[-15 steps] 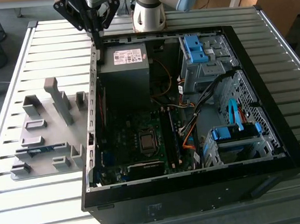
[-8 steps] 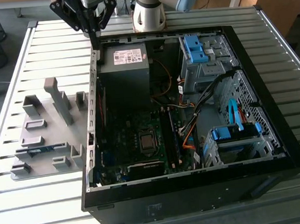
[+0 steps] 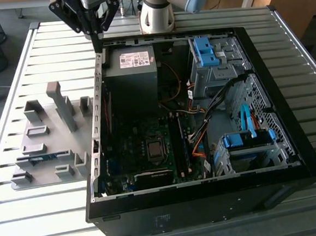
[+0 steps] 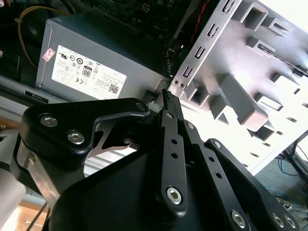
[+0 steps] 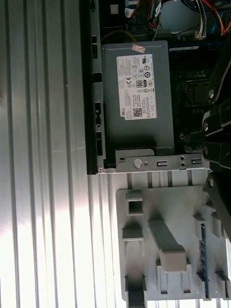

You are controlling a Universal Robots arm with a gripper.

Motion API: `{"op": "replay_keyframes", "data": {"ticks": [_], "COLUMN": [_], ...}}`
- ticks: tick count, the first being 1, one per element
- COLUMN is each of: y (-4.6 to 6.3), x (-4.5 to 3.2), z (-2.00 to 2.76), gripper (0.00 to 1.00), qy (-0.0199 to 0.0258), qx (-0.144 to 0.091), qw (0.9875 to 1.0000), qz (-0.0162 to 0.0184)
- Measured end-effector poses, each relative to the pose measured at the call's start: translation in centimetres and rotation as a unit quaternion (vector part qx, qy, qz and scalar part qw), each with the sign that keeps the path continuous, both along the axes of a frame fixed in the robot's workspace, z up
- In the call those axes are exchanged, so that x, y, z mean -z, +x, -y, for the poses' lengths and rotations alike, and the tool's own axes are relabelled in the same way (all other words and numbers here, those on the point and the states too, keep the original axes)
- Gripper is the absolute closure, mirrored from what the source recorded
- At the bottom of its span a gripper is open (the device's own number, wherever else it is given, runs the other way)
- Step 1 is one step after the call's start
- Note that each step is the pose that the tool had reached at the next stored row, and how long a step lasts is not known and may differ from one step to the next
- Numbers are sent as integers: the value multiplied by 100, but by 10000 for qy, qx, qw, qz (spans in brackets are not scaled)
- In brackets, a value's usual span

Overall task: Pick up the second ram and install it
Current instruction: 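Reach for the second ram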

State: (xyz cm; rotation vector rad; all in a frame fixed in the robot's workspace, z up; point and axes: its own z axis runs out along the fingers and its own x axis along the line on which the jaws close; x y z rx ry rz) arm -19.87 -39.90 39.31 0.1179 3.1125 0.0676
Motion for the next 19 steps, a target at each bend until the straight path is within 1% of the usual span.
{"op": "replay_keyframes", "data": {"ticks": [19], "y": [-117], "x": [1], "z": [0], "gripper": [90], "qy": [0], "qx": [0], "qw": [10000], "qz": [0]}}
